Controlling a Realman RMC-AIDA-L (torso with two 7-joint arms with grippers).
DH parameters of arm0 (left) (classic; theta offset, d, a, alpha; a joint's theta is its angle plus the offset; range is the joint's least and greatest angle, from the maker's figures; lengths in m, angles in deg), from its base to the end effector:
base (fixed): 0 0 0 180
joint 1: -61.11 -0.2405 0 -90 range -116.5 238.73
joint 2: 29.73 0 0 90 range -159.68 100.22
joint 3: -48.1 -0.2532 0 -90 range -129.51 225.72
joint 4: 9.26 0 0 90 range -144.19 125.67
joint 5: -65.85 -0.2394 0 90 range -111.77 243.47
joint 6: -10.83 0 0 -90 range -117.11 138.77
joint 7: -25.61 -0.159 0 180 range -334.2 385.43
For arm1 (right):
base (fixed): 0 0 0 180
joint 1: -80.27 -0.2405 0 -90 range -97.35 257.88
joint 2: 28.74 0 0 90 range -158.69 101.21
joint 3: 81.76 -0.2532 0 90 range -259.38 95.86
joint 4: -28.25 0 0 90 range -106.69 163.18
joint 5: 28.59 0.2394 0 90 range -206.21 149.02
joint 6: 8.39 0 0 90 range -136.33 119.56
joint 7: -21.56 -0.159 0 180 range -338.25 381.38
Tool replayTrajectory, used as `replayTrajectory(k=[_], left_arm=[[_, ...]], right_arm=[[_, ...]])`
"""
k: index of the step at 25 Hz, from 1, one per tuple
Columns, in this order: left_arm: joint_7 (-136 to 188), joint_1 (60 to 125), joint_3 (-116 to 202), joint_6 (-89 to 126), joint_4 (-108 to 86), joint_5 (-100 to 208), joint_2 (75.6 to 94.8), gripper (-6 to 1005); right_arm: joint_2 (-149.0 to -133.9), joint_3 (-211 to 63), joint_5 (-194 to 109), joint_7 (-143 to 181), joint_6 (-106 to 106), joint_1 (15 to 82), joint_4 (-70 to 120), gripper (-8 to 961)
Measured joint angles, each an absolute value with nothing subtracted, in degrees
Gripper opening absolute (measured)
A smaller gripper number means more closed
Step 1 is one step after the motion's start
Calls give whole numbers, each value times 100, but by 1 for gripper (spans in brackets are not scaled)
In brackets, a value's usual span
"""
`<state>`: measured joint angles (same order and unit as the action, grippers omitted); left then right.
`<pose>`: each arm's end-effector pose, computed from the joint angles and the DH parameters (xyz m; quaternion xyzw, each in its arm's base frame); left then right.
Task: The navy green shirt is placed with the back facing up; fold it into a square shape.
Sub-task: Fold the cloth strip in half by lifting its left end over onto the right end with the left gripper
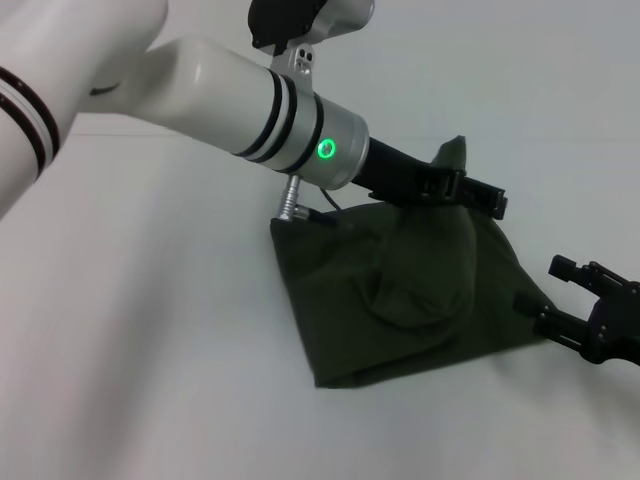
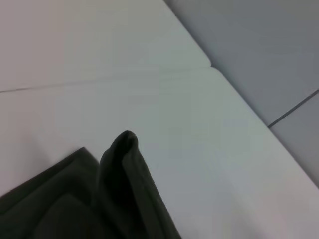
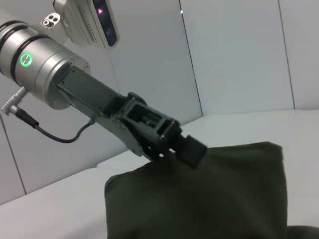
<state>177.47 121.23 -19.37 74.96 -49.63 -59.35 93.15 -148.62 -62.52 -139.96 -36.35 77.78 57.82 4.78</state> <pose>-0.0630 0.4539 -0.1002 -0.8809 -0.4569 -0.0858 0.0890 0.3438 0.3096 -0.0155 -0.8620 0.2583 0.3231 0.2931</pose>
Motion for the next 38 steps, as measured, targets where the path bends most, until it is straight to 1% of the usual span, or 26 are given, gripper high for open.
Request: replayTrajectory(k=[7, 9, 10, 13, 16, 20, 25, 38], left_arm=[[17881, 12065, -1392, 7553, -4946, -6516, 9299, 938], [17869, 12044, -1317, 7565, -4944, -6508, 9321, 938], [17723, 12014, -1282, 7748, -5035, -6298, 9406, 938], [17570, 12039, -1411, 7877, -5065, -6055, 9450, 938], [17585, 12075, -1529, 7796, -4971, -6014, 9439, 938], [17618, 11968, -1377, 7683, -4933, -6031, 9416, 938], [17616, 11946, -1360, 7683, -4930, -6007, 9429, 938], [17613, 11976, -1393, 7718, -4910, -5832, 9464, 939]], right_arm=[[-14862, -6251, -13996, -3635, 7811, 5792, 478, 833], [-14862, -6251, -13996, -3635, 7811, 5789, 482, 829], [-14862, -6251, -13996, -3635, 7812, 5782, 484, 827], [-14862, -6251, -13995, -3635, 7818, 5773, 486, 821], [-14862, -6252, -13987, -3635, 7841, 5754, 521, 816], [-14871, -6030, -14003, -3573, 8015, 5708, 600, 808], [-14880, -5704, -13985, -2946, 8352, 5703, 875, 799], [-14901, -5755, -13953, -1628, 7980, 5408, 1826, 775]])
